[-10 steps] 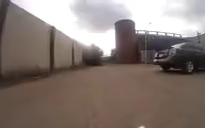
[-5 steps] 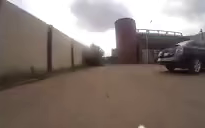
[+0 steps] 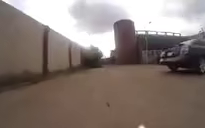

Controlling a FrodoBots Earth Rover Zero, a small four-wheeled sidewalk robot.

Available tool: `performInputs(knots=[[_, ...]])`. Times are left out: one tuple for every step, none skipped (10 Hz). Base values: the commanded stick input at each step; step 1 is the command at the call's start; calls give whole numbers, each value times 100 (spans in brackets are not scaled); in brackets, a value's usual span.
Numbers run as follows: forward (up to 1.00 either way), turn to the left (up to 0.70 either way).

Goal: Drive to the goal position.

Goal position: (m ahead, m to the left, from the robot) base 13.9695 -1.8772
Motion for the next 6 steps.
performInputs(knots=[[70,0],[70,0],[70,0],[70,0],[70,0],[70,0]])
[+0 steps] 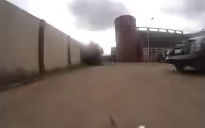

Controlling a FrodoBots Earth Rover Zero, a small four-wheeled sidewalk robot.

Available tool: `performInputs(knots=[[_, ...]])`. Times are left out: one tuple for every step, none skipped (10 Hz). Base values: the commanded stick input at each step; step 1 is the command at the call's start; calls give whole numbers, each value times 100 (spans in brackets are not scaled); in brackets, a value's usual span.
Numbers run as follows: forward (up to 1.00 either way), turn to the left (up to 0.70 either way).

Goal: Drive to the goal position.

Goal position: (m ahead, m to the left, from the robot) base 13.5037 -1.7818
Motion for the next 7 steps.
performInputs(knots=[[70,0],[70,0],[70,0],[70,0],[70,0],[70,0],[70,0]])
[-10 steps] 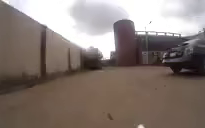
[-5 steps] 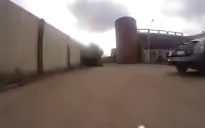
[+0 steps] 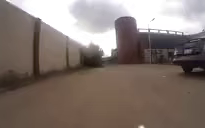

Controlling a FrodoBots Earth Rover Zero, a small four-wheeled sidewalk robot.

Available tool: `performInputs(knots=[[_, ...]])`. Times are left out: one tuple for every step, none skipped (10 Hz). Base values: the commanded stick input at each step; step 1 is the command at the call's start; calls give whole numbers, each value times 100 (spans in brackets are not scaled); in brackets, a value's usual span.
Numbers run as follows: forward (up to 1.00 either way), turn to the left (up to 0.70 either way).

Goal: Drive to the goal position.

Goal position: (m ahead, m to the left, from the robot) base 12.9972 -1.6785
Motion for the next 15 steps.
performInputs(knots=[[70,0],[70,0],[70,0],[70,0],[70,0],[70,0],[70,-1],[70,-4],[70,-8],[70,-13],[70,-11],[70,0],[70,0],[70,0],[70,0]])
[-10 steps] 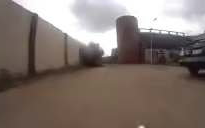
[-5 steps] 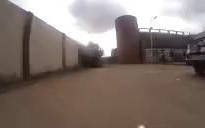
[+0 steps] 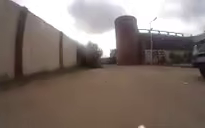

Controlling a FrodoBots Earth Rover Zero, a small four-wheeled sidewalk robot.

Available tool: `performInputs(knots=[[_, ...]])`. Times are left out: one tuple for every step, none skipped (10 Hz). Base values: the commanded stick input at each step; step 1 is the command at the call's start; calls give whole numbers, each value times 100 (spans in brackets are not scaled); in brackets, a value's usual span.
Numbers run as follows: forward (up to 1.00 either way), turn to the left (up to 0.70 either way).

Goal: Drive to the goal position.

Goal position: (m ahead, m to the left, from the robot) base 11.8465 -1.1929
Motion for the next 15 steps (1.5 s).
performInputs(knots=[[70,0],[70,0],[70,0],[70,0],[70,0],[70,0],[70,0],[70,0],[70,0],[70,0],[70,1],[70,2],[70,2],[70,2],[70,3]])
